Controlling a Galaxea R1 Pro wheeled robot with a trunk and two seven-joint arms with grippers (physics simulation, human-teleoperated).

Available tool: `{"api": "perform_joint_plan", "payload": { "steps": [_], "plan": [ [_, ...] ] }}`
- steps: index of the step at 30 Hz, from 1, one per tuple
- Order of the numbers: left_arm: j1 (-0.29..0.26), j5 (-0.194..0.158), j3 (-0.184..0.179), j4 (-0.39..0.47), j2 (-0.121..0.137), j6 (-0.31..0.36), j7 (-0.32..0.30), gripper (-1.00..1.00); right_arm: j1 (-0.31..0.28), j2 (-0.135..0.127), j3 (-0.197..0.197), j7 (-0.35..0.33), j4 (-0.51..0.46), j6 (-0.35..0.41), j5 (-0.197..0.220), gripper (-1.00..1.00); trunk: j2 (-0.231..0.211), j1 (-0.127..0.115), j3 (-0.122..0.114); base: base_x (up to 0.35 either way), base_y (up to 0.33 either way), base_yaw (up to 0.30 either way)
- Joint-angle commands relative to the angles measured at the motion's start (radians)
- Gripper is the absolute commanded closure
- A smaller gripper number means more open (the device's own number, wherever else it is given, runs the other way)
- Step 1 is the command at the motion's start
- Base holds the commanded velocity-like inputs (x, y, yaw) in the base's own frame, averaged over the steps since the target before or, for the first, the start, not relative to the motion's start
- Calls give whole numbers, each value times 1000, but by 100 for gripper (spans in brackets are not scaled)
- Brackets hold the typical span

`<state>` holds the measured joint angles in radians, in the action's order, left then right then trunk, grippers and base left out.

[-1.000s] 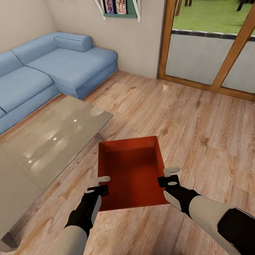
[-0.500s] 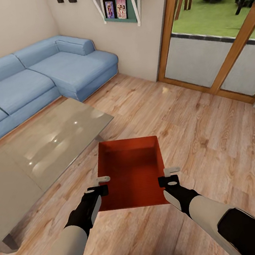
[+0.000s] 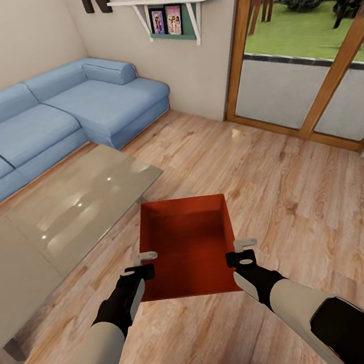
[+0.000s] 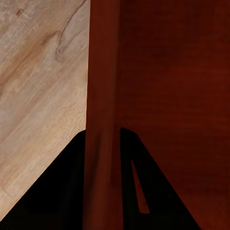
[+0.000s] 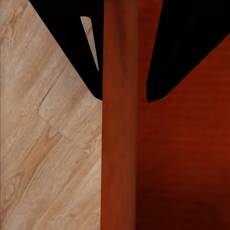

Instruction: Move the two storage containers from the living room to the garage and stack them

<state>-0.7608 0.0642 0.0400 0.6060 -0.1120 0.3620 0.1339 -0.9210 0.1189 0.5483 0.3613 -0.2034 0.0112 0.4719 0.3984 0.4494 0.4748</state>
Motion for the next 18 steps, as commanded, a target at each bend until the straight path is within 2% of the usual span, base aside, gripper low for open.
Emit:
{"api": "perform_joint_plan", "payload": {
  "steps": [1,18],
  "plan": [
    [0,2,14,-1,-6,6,-3,100,-1,10,-13,1,-4,-8,-16,100,2,1,0,0,0,0],
    [0,2,14,1,-6,6,-3,100,-1,10,-13,1,-4,-8,-16,100,2,1,-27,0,0,0]
  ]
}}
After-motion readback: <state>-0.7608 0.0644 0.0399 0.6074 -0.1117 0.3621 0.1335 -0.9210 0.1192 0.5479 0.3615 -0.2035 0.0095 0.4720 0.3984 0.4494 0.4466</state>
